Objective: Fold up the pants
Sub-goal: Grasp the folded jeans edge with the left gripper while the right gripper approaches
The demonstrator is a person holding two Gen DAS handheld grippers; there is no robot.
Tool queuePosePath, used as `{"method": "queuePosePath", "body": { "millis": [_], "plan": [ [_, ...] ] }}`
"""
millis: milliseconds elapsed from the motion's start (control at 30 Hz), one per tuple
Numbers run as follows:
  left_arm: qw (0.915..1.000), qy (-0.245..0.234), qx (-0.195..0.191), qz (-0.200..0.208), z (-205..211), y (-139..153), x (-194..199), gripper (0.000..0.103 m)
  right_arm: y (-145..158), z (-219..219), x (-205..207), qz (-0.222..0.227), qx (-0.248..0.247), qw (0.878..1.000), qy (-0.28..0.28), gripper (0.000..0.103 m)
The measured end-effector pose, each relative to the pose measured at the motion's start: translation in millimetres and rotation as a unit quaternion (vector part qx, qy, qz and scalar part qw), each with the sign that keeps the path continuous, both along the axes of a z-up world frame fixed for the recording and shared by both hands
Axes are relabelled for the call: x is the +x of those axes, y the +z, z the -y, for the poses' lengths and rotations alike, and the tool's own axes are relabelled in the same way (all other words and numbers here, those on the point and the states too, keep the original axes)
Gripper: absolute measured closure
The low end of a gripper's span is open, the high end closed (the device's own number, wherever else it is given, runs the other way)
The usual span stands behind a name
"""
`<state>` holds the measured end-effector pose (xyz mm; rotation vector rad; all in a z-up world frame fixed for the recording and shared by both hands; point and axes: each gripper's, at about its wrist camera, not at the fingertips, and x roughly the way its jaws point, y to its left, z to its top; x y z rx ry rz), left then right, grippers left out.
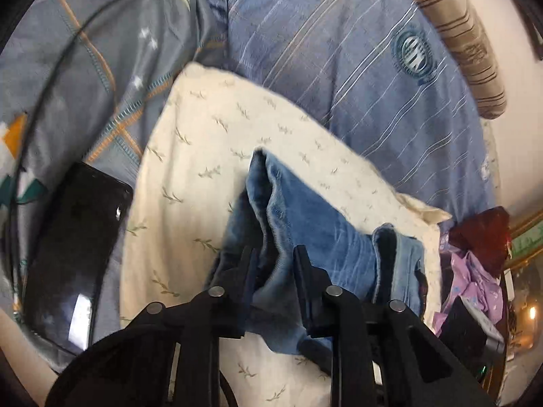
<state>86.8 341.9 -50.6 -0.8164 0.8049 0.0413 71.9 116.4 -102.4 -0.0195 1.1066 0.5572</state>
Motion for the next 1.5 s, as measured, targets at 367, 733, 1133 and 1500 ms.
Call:
{"method": "queuePosePath", "body": {
  "millis": [367, 733, 1133, 1500],
  "plan": [
    [0.9968, 0.019, -0.016, -0.076, -20.0, -36.6, -7.4, 0.059, -25.5, -27.6, 9.8, -0.011, -0.044, 0.999, 0.002, 0.068],
    [0.9949, -0.006, 0.021, -0.098, 7.7, -36.7, 19.8, 0.074, -27.6, -11.5, 8.8, -0.025, -0.020, 0.999, -0.017, 0.067],
    [0.9945, -0.001, -0.044, -0.095, 1.4, -49.3, 15.3, 0.084, -30.4, -3.2, 12.6, -0.041, 0.002, 0.999, -0.010, 0.067],
    [0.9669, 0.016, 0.247, 0.061, 89.9, 32.7, -5.6, 0.090, 66.8, 60.5, 32.7, 0.006, 0.117, 0.993, -0.030, 0.032]
  ]
}}
